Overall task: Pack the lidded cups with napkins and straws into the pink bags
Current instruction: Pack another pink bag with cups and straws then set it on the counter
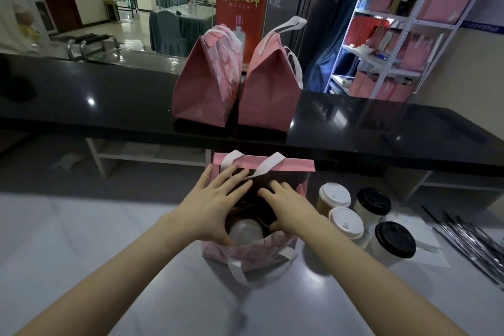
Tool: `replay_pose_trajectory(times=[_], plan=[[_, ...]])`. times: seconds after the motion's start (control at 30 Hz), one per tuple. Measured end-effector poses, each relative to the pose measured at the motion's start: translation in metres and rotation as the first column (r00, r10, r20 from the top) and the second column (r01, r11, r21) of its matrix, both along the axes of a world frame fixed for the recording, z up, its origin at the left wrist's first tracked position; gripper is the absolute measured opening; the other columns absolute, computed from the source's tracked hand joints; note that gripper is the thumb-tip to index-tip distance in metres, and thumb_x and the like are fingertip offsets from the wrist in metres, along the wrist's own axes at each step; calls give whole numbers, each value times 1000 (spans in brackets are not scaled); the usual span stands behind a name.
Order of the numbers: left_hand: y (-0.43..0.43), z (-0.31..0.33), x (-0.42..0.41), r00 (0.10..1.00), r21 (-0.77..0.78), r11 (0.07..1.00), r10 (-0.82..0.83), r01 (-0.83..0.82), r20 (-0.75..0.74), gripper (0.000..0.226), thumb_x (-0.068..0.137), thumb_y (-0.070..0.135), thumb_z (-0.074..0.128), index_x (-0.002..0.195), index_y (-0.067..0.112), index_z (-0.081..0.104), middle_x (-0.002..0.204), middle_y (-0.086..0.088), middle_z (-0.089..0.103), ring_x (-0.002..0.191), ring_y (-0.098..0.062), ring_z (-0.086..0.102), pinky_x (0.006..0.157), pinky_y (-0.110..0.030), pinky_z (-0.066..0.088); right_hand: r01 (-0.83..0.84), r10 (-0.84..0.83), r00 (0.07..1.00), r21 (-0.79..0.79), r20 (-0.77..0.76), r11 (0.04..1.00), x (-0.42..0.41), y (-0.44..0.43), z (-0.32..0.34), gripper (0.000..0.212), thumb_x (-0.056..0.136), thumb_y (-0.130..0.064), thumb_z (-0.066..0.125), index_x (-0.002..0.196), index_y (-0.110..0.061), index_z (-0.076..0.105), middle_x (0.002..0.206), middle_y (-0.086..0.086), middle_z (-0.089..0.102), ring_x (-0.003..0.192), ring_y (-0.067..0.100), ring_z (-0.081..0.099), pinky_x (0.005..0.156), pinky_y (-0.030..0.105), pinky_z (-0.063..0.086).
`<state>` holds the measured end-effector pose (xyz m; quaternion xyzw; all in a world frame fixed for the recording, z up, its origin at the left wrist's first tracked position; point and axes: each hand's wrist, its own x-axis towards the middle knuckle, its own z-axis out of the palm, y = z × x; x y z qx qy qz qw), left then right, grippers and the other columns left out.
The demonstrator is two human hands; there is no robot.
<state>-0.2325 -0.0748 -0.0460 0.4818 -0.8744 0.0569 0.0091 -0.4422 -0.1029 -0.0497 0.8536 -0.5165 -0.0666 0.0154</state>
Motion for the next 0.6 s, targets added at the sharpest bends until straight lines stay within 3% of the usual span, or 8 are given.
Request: replay_pose_trajectory(times=[0.13,0.33,0.47,0.6], plan=[[-6,3,2,1000,43,999,-4,3,3,126,62,76,61,152,28,-12,160,3,-20,141,-14,-32,110,-48,-25,7,-6,1000,19,-17,1000,3,-10,-10,82,72,-24,79,139,-24,32,135,6,36,119,29,39,90,44,45],[-13,8,-4,1000,76,997,-21,22,-7,140,53,81,65,152,24,-15,159,2,-22,138,-14,-37,105,-44,-31,93,-99,994,120,45,988,8,-33,-10,91,67,-40,82,140,-19,30,130,9,44,115,33,47,90,44,44],[-21,6,-3,999,89,996,-25,27,-26,139,54,82,65,151,25,-17,159,4,-24,134,-14,-42,102,-43,-33,79,-80,997,168,1,983,13,-38,-20,97,69,-38,82,145,-19,24,135,12,40,116,35,46,93,43,45],[-29,4,7,997,110,993,-36,44,-72,139,52,84,63,150,29,-19,159,6,-23,135,-13,-42,103,-44,-33,25,-35,994,97,103,995,9,-38,-13,87,64,-39,81,133,-22,31,122,3,41,107,27,46,82,36,45]])
